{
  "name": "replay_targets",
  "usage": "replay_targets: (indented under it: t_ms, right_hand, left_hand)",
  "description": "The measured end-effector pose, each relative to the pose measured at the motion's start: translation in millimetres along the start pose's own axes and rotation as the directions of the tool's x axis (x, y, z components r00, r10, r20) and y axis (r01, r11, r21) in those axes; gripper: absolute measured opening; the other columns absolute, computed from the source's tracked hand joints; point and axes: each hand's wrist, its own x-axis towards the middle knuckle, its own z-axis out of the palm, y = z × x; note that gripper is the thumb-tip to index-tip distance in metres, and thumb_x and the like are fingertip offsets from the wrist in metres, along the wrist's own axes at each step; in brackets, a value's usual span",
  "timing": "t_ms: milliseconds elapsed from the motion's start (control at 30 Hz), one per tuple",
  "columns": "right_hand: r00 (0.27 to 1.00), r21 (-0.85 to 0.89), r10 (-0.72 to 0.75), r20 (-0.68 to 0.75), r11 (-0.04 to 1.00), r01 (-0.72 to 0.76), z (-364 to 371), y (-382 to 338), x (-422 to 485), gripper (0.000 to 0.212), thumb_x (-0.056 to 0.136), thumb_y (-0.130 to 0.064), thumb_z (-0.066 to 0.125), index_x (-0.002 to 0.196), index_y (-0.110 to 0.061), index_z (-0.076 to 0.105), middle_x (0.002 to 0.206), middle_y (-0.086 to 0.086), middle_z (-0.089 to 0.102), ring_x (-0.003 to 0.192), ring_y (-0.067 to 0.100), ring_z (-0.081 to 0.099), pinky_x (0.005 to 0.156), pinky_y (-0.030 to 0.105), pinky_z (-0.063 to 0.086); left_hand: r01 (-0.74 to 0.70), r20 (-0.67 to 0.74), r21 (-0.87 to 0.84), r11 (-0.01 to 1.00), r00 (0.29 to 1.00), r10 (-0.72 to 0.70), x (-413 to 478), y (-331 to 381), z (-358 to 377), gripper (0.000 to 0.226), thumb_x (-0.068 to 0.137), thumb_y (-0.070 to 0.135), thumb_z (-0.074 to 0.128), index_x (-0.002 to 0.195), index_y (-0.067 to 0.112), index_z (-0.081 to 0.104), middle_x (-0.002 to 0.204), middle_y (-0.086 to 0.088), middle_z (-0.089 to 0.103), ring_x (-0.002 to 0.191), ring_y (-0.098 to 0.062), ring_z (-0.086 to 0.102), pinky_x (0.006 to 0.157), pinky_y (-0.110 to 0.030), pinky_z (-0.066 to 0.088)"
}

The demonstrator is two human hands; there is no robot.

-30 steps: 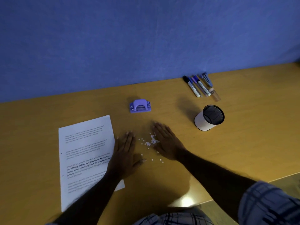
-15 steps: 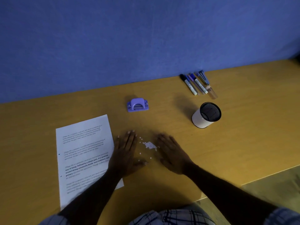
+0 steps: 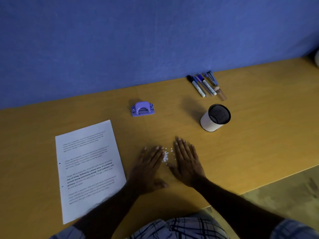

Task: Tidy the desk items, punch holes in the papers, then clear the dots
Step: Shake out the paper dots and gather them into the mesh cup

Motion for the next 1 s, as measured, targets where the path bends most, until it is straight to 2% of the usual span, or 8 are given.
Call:
replay_targets:
  t_ms: [133, 267, 400, 600, 667, 800, 933, 1000]
  right_hand:
    - [0.994, 0.005, -0.094, 0.047, 0.996, 0.094, 1, -14, 5, 0.089, 0.093, -0.07, 0.028, 0.155, -0.006, 0.014, 0.164, 0.011, 0.003, 0.152, 0.025, 0.001, 0.122, 0.049, 0.012]
    - [0.981, 0.009, -0.178, 0.076, 0.984, 0.178, 4, -30, 7, 0.095, 0.09, -0.076, 0.024, 0.155, -0.007, 0.013, 0.164, 0.01, 0.005, 0.152, 0.025, 0.002, 0.122, 0.049, 0.015]
    - [0.974, -0.001, -0.219, 0.062, 0.976, 0.219, -2, -19, 14, 0.094, 0.09, -0.076, 0.023, 0.155, -0.009, 0.015, 0.164, 0.009, 0.008, 0.152, 0.025, 0.004, 0.121, 0.051, 0.012]
    - [0.961, -0.02, -0.203, 0.186, 0.977, 0.21, -8, -15, 49, 0.091, 0.091, -0.073, 0.015, 0.155, -0.012, -0.004, 0.163, 0.008, -0.013, 0.15, 0.022, -0.015, 0.123, 0.046, 0.0]
    - [0.952, -0.028, -0.241, 0.191, 0.968, 0.251, -6, -18, 49, 0.091, 0.092, -0.073, 0.014, 0.155, -0.01, 0.0, 0.163, 0.01, -0.01, 0.151, 0.023, -0.013, 0.123, 0.046, 0.002]
    - [0.885, -0.022, -0.435, 0.167, 0.895, 0.445, -2, -16, 32, 0.085, 0.095, -0.067, 0.022, 0.154, -0.006, 0.016, 0.163, 0.013, 0.007, 0.151, 0.025, -0.001, 0.122, 0.048, 0.011]
    - [0.812, -0.013, -0.549, 0.197, 0.827, 0.562, -3, -14, 18, 0.084, 0.096, -0.063, 0.028, 0.155, -0.009, 0.005, 0.164, 0.011, 0.003, 0.152, 0.024, -0.006, 0.121, 0.048, -0.004]
    - [0.818, 0.02, -0.556, 0.149, 0.828, 0.56, -4, -14, 10, 0.081, 0.096, -0.059, 0.033, 0.156, -0.01, 0.007, 0.164, 0.011, 0.008, 0.152, 0.023, -0.003, 0.122, 0.049, -0.001]
  left_hand:
    - [0.07, -0.039, -0.029, 0.997, 0.997, -0.071, -9, -10, -3, 0.11, 0.079, 0.087, 0.03, 0.15, 0.003, 0.029, 0.161, -0.014, 0.02, 0.151, -0.029, 0.013, 0.115, -0.062, 0.017]
    - [0.131, -0.064, -0.008, 0.991, 0.989, -0.131, -24, -27, -4, 0.108, 0.079, 0.085, 0.033, 0.145, -0.001, 0.038, 0.157, -0.019, 0.03, 0.147, -0.035, 0.024, 0.114, -0.062, 0.018]
    - [0.205, -0.028, -0.002, 0.979, 0.978, -0.205, -37, -31, -1, 0.113, 0.077, 0.087, 0.031, 0.145, -0.002, 0.038, 0.156, -0.019, 0.031, 0.146, -0.034, 0.026, 0.115, -0.061, 0.014]
    - [0.284, 0.007, -0.035, 0.958, 0.959, -0.284, -41, -16, 4, 0.116, 0.074, 0.09, 0.033, 0.146, -0.001, 0.036, 0.157, -0.019, 0.03, 0.147, -0.032, 0.026, 0.115, -0.061, 0.019]
    - [0.282, -0.007, -0.037, 0.959, 0.959, -0.282, -42, -13, 6, 0.114, 0.075, 0.089, 0.034, 0.146, 0.0, 0.037, 0.157, -0.018, 0.029, 0.148, -0.031, 0.024, 0.115, -0.062, 0.018]
    - [0.24, -0.024, -0.032, 0.97, 0.97, -0.241, -42, -9, 8, 0.109, 0.078, 0.087, 0.032, 0.146, 0.001, 0.038, 0.158, -0.015, 0.03, 0.148, -0.03, 0.022, 0.116, -0.062, 0.016]
    - [0.156, -0.028, -0.029, 0.987, 0.987, -0.157, -40, -5, 11, 0.105, 0.081, 0.084, 0.032, 0.149, 0.004, 0.034, 0.159, -0.013, 0.029, 0.149, -0.029, 0.019, 0.114, -0.062, 0.019]
    - [0.145, -0.018, -0.038, 0.989, 0.989, -0.146, -39, -2, 12, 0.106, 0.081, 0.085, 0.033, 0.149, 0.004, 0.032, 0.159, -0.012, 0.028, 0.149, -0.028, 0.019, 0.114, -0.062, 0.02]
